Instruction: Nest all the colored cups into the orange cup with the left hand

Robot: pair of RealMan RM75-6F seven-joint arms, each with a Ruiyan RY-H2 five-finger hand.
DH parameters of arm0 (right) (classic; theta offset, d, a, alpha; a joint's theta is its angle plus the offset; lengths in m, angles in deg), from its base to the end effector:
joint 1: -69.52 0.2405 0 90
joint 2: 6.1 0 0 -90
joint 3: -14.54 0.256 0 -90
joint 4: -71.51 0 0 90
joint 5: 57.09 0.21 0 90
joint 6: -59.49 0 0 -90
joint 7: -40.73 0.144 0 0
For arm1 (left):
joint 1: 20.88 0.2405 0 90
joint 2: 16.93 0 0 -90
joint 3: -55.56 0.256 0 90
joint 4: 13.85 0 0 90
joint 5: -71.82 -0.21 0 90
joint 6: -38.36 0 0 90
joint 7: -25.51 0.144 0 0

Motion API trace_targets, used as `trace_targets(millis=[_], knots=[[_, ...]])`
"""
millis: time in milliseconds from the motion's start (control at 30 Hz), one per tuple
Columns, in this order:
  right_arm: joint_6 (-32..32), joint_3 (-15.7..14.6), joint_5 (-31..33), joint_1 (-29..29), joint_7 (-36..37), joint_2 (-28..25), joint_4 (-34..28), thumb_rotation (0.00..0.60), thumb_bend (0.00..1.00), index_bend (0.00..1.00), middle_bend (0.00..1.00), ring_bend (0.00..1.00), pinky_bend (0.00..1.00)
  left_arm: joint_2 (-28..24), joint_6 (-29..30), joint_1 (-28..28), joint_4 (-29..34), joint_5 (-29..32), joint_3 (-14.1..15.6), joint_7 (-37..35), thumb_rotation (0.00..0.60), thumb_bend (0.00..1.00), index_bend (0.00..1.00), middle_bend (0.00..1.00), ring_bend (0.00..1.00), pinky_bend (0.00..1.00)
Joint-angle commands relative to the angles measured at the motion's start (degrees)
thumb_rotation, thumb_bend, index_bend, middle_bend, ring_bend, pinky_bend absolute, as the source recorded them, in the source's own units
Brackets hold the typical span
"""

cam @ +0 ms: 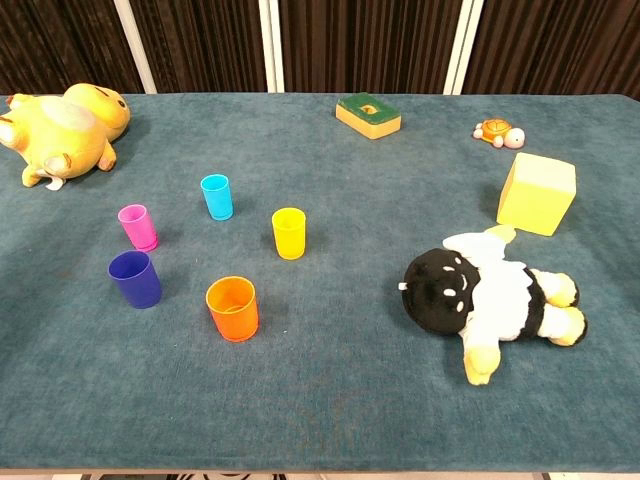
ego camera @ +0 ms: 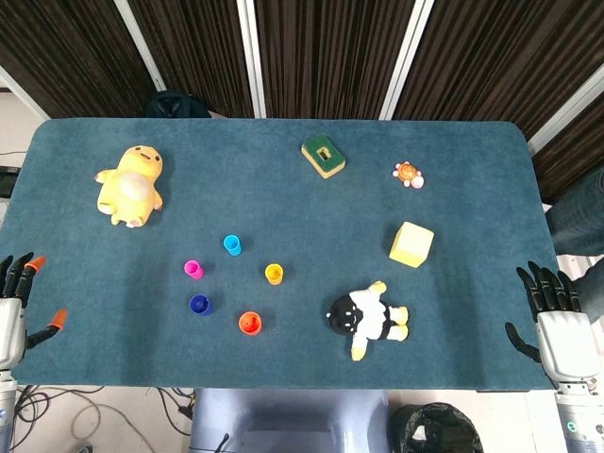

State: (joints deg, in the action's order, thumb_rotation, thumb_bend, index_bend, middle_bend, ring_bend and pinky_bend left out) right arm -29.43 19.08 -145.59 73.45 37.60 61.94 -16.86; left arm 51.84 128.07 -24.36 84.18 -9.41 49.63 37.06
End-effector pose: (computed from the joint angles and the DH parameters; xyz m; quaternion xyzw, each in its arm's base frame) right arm -0.3098 -0.1820 0.1540 0.5930 -0.3392 0.4040 0.6083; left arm -0.2919 0.1815 0.1478 -0.5445 -0.3754 -0.3924 0.6392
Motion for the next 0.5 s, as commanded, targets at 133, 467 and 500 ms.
trace_targets(millis=[133,467,500], knots=[[-0.03,0.09,0.13,-0.01,0.02,-0.01,0.05,0.6,0.37,0.07,0.05,0.07,0.04,0.01,0.0,0.0,-0.02,0.05,-0.02,0.07,0.6,0.22,0.16,0.08,0.0,0.01],[-0.29,0.21,0.22,-0.1,0.09,-0.09,0.02,0.6,0.37,0.07,0.05,0.07,0.04,-0.06,-0.23,-0.08,0.04,-0.28,0.16,-0.41,0.6,0.22,0.15,0.08,0.0,0.01],[-0.3,0.23,0.24,-0.11,0.09,-0.1,0.01,0.6,0.37,0.07,0.05,0.07,0.04,-0.09,-0.3,-0.09,0.04,-0.29,0.18,-0.51,0.6,0.22,0.15,0.08,0.0,0.01]])
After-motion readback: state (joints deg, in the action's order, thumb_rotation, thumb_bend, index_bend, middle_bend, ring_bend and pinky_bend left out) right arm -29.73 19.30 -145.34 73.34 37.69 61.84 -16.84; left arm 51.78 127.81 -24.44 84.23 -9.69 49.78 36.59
